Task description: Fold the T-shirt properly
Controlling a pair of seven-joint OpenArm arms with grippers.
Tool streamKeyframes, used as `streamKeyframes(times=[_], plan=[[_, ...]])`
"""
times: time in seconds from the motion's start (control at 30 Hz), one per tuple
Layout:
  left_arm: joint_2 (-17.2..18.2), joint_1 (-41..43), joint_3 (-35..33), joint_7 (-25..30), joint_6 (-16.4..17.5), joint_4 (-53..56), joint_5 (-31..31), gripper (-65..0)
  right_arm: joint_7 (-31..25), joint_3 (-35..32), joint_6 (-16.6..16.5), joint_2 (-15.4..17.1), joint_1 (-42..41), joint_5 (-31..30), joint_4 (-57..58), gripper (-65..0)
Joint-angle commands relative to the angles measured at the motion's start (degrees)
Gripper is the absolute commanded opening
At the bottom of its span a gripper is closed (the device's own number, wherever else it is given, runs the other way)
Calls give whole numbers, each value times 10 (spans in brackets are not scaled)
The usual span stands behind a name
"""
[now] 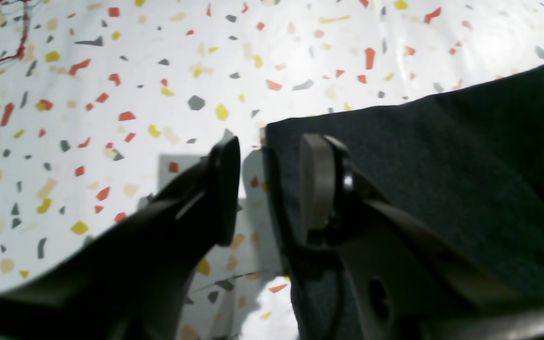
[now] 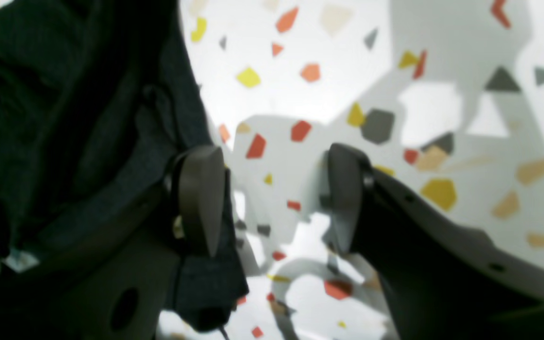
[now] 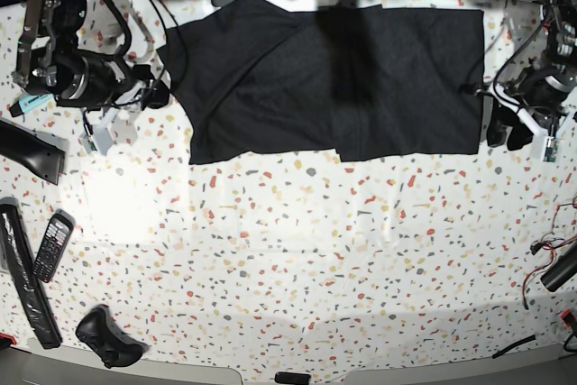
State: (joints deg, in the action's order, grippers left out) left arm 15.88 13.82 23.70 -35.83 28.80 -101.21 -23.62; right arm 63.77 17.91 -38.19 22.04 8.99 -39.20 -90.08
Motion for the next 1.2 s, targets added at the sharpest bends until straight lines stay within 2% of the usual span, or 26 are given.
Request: streamKeyframes(times=[0.0,0.17,0.4,0.57,0.7,0.83,1.03,1.17], plan=[[7,-3,3,12,4,-10,-7,-443,2,-8,-4,3,-4,-9,-3,-307],[7,-3,3,11,4,-10,-7,-443,1,-65,-2,3,-4,-9,-3,-307],[7,-3,4,7,4,-10,-7,-443,-54,-148,64,3,-4,-9,-3,-308],[7,-3,3,7,4,-10,-7,-443,-65,-209,88,2,-4,-8,-3,-308],[7,-3,3,7,4,-10,-7,-443,-70,-219,89,-29,-4,4,-3,-314],[9,-3,3,2,4,-10,-5,-443,-70,-219,89,-60,-4,12,-3,-401],[24,7,4,3,4,-10,-4,-443,-74,-210,89,-64,-6,37,-3,-650],[24,8,4,3,4,-10,-5,-443,-80,-178,88,-64,-7,37,-14,-650]])
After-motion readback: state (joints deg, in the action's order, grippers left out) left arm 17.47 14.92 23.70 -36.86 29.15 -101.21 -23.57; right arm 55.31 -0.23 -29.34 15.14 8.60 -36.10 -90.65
